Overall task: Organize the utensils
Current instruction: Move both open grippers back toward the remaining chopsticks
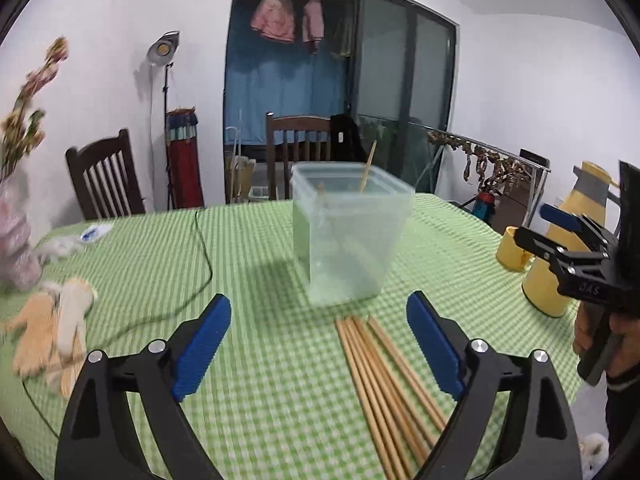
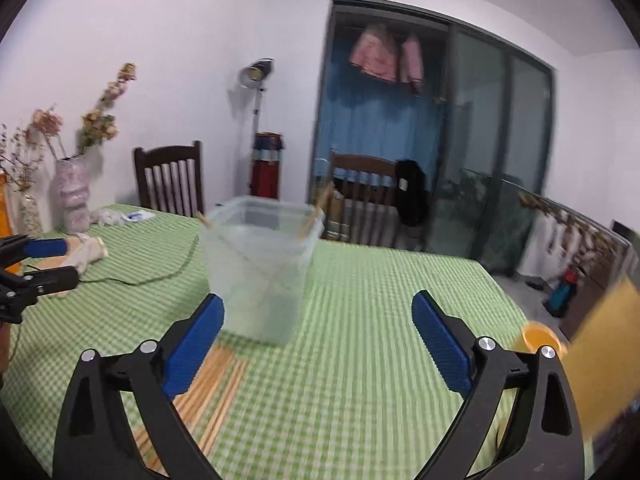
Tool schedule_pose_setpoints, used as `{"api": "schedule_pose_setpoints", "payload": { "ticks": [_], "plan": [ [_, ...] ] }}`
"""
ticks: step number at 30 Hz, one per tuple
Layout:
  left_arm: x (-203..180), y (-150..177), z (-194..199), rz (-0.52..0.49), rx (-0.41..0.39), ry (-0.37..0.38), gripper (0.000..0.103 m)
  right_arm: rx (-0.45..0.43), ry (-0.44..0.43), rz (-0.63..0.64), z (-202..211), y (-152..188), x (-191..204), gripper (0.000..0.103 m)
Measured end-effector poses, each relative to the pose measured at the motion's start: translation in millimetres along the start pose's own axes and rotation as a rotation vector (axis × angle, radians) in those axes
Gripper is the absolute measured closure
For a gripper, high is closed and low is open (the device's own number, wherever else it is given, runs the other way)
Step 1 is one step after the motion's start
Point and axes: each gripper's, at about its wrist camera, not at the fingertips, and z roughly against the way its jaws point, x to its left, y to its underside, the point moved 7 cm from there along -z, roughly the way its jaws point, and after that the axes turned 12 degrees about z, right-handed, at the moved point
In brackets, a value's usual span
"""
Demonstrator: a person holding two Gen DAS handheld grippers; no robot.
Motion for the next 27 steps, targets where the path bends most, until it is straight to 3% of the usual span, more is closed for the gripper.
{"api": "schedule_pose_setpoints", "payload": {
  "ticks": [9, 17, 23, 27],
  "plan": [
    [7.9, 80.0, 7.8, 0.041, 0.038, -0.03, 0.012, 0.118, -0.043, -0.057, 19.7, 71.2, 38.8, 0.008],
    [11.5, 139.9, 2.6, -0.022, 0.111, -0.075, 0.011, 0.121, -0.07, -0.105, 40.1, 103.2, 62.7, 0.008],
    [13.7, 170.6, -0.7, 0.015, 0.188, -0.03, 0.011, 0.171, -0.12, -0.183, 44.2, 129.9, 78.7, 0.008],
    [10.1, 185.7, -6.8, -0.002, 0.239, -0.007, 0.011, 0.211, -0.113, -0.152, 42.0, 139.8, 86.1, 0.008]
  ]
}}
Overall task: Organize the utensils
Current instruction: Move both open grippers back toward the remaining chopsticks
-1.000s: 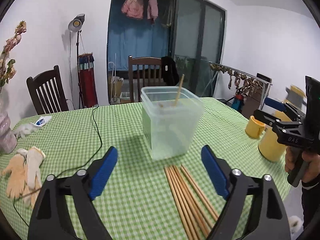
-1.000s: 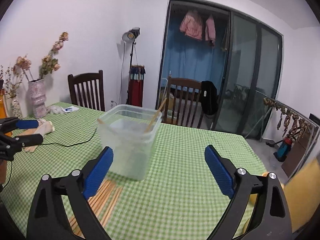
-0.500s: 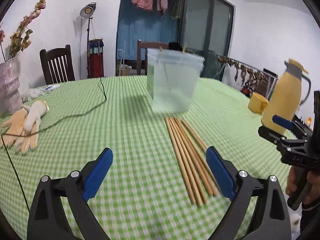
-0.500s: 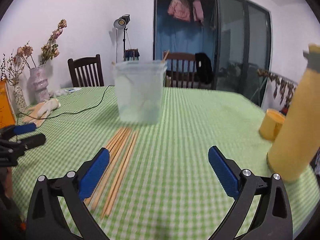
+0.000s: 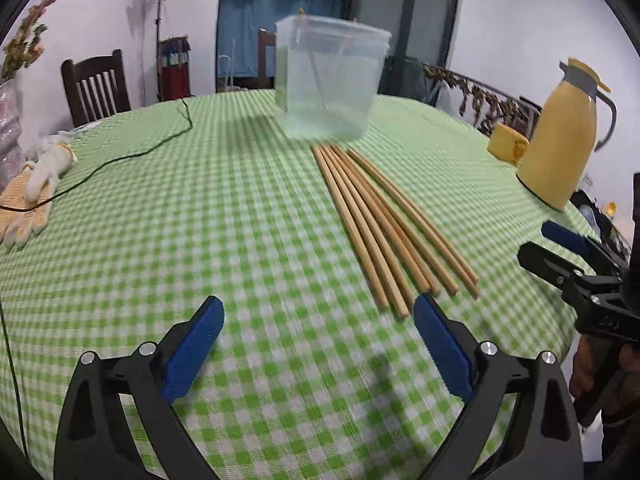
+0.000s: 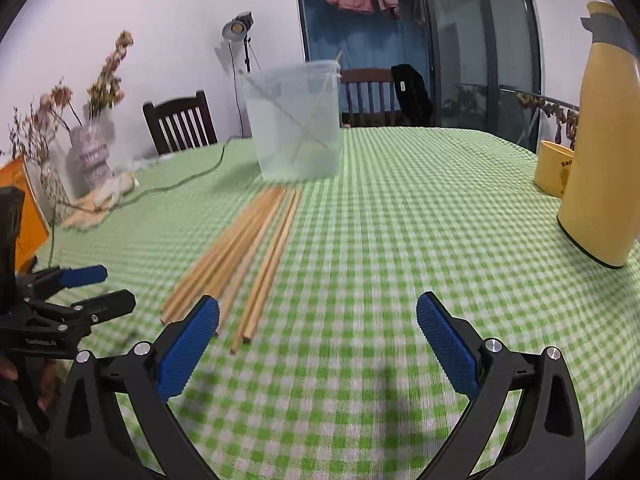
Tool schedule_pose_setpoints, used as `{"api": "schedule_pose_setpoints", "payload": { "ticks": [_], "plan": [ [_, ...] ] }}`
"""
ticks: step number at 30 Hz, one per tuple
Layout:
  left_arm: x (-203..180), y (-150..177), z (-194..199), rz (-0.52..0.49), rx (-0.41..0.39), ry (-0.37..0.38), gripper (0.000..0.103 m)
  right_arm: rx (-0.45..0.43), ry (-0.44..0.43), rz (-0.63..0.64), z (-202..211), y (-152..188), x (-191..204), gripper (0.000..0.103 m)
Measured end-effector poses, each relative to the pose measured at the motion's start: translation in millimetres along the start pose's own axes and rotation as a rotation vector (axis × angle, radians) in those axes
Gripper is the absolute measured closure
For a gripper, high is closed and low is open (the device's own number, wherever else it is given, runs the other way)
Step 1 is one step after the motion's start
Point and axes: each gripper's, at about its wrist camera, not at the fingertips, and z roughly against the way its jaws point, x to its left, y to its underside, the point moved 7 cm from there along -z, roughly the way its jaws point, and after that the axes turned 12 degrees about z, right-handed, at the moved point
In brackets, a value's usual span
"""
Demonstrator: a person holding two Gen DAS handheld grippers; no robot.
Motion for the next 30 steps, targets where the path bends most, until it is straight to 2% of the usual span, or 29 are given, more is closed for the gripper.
{"api": "schedule_pose_setpoints", "payload": {
  "ticks": [3, 6, 9, 14, 16, 17, 22, 30],
  "plan": [
    [-2.8, 0.1, -0.6, -0.03, -0.002, 0.007, 0.011, 0.032, 0.003, 0.017, -3.3, -0.2, 4.6, 0.008],
    [-1.6, -6.8, -8.9, -0.034, 0.039, -0.055, 0.011, -0.013, -0.004, 0.028, 1.5, -3.5, 10.7, 0.008],
    [0.2, -15.6, -14.7, -0.035, 0.056, -0.088, 0.011, -0.005, -0.035, 0.012, -2.4, -0.2, 13.2, 0.008],
    [-6.7, -19.4, -21.5, -0.053, 0.069, -0.07, 0.011, 0.036, -0.042, 0.015, -12.9, 0.2, 11.4, 0.009],
    [-11.0, -18.9, -25.8, -0.078, 0.075, -0.067, 0.011, 0.045, -0.038, -0.002, -15.3, 0.0, 9.8, 0.02],
    [-12.3, -18.9, -27.5, -0.087, 0.076, -0.07, 0.011, 0.059, -0.03, -0.008, -18.2, 0.4, 8.6, 0.021],
    [-16.7, -21.9, -35.0, -0.113, 0.086, -0.08, 0.012, 0.093, -0.042, 0.002, -25.8, 1.1, 10.0, 0.021],
    [-13.7, -27.4, -51.9, -0.159, 0.129, -0.117, 0.012, 0.12, -0.011, 0.058, -31.5, -5.5, 15.7, 0.021]
  ]
}}
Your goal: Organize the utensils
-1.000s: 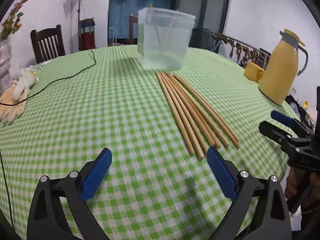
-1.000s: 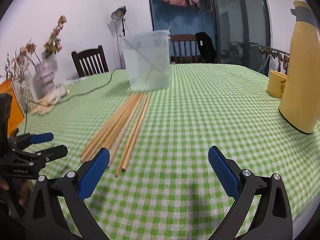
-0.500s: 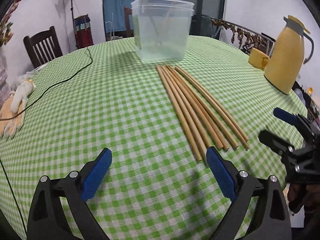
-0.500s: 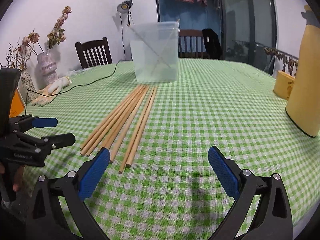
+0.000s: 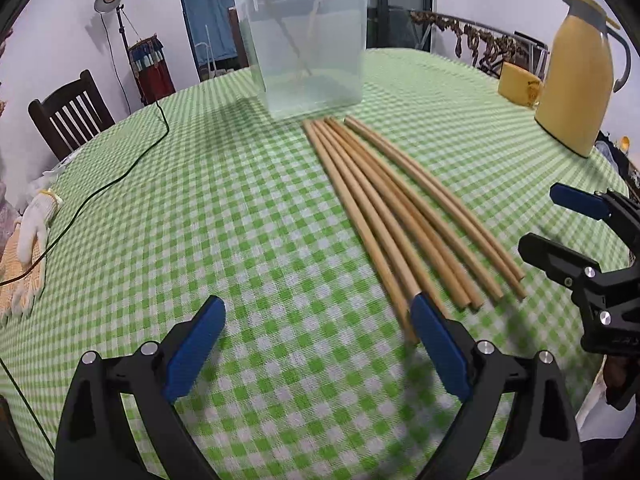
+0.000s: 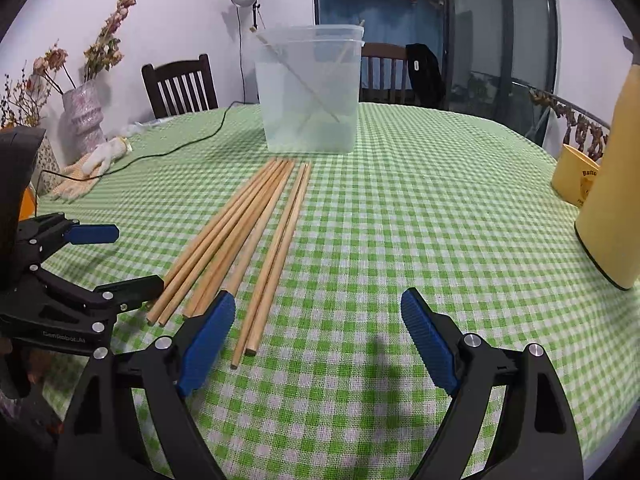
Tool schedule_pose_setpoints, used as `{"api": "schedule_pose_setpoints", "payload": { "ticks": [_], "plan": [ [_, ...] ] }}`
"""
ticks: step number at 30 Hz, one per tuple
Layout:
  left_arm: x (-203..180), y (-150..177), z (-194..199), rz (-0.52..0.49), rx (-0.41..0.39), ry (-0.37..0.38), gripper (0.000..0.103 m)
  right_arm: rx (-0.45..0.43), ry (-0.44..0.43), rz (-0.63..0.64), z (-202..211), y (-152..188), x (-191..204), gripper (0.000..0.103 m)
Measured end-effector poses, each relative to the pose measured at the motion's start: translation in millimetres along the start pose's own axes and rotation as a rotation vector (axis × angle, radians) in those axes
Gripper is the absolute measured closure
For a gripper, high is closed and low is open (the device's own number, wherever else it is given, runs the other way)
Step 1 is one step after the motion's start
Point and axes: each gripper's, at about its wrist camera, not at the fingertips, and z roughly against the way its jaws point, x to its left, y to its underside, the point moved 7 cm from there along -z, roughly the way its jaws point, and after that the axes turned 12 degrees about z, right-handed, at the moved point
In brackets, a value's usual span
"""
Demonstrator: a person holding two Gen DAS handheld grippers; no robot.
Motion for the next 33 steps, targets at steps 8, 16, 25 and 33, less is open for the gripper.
{"api": "schedule_pose_setpoints", "payload": {
  "ticks": [8, 16, 25, 33],
  "plan": [
    [-0.9, 0.7, -8.2, 0.014, 0.033, 0.029, 0.012, 0.039, -0.014, -0.003, -7.4, 5.9, 3.9, 0.021],
    [1.3, 9.5, 0.1, 0.022, 0.024, 0.04, 0.021, 0.033, -0.015, -0.051, -5.0, 5.8, -7.7, 0.031],
    [-9.1, 9.6, 6.2, -0.01, 0.005, 0.06, 0.043, 0.044, 0.019, 0.031, -8.3, 3.3, 7.4, 0.035],
    [-16.4, 13.3, 9.8, -0.014, -0.002, 0.074, 0.053, 0.046, -0.019, -0.003, -10.6, 5.4, 9.7, 0.036]
  ]
}}
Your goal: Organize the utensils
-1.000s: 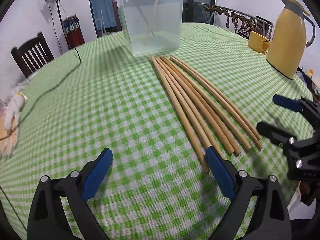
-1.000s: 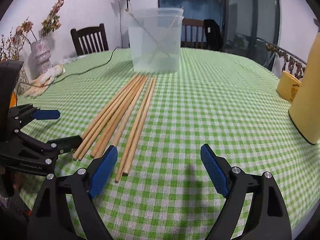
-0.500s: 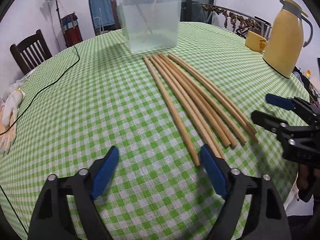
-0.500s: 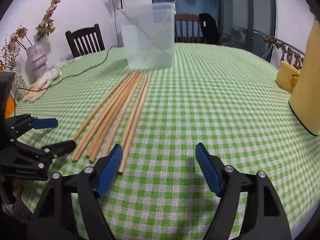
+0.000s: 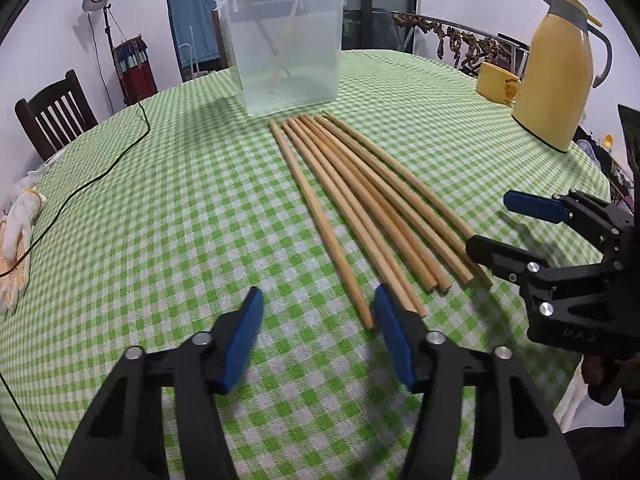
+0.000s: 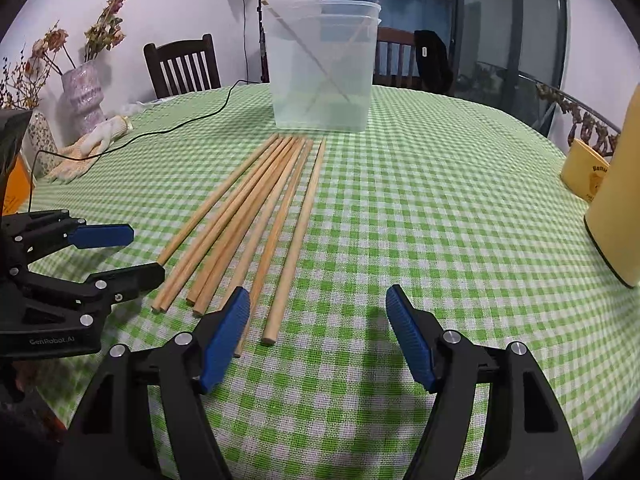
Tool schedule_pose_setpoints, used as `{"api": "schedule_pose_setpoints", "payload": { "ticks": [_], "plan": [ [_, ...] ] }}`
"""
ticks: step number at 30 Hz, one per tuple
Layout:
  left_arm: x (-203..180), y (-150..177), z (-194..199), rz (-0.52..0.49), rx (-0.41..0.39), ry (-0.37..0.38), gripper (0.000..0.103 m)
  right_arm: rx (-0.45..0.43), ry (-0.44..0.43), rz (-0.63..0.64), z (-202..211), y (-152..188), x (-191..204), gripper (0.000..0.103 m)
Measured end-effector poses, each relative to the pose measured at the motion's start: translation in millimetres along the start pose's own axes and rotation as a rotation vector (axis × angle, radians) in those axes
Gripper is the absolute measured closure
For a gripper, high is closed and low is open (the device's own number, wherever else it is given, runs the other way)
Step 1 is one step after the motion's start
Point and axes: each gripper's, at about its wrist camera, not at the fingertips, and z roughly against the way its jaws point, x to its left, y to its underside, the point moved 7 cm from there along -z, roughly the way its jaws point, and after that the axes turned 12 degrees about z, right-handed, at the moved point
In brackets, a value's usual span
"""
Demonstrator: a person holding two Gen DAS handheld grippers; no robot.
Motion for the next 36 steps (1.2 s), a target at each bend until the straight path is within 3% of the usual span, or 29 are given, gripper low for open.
{"api": "schedule_pose_setpoints", "payload": {
  "ticks": [3, 6, 7, 11, 14, 18, 22, 24, 25, 29, 36],
  "plan": [
    [-9.1, 2.3, 1.5, -0.019, -0.005, 0.025, 0.061, 0.011, 0.0, -0.038, -0.3, 4.3, -8.4, 0.046],
    [-7.6, 3.1, 2.6, -0.013, -0.01, 0.022, 0.064, 0.019, 0.013, -0.019, 1.6, 5.8, -8.1, 0.047],
    [-5.6, 2.6, 2.2, -0.01, -0.01, 0.016, 0.071, 0.02, 0.015, -0.008, 1.8, 5.9, -6.4, 0.047],
    [1.3, 3.5, 5.0, 0.01, 0.005, 0.015, 0.078, 0.015, -0.003, 0.032, 1.9, 5.0, -0.3, 0.051],
    [-5.1, 7.2, 8.5, 0.023, 0.025, 0.07, 0.078, 0.016, -0.021, 0.035, 3.1, 5.9, 0.3, 0.051],
    [-9.7, 8.7, 8.1, 0.002, 0.019, 0.06, 0.078, 0.015, -0.043, 0.052, 6.7, 7.2, 4.4, 0.065],
    [-9.1, 7.1, 6.7, 0.009, 0.018, 0.072, 0.079, 0.01, -0.045, 0.054, 5.6, 6.7, 6.8, 0.067],
    [-7.2, 7.0, 7.1, 0.014, 0.019, 0.05, 0.088, 0.006, -0.072, 0.062, 6.4, 6.4, 10.3, 0.081],
    [-4.7, 6.9, 7.6, 0.019, 0.019, 0.031, 0.1, 0.006, -0.083, 0.073, 7.3, 6.5, 13.3, 0.095],
    [1.0, 9.4, 12.1, 0.067, 0.035, 0.072, 0.101, 0.004, -0.083, 0.08, 10.7, 7.2, 19.6, 0.095],
    [7.1, 10.3, 32.1, 0.074, -0.004, 0.056, 0.101, -0.07, -0.063, 0.057, 35.4, -4.3, 11.2, 0.095]
  ]
}}
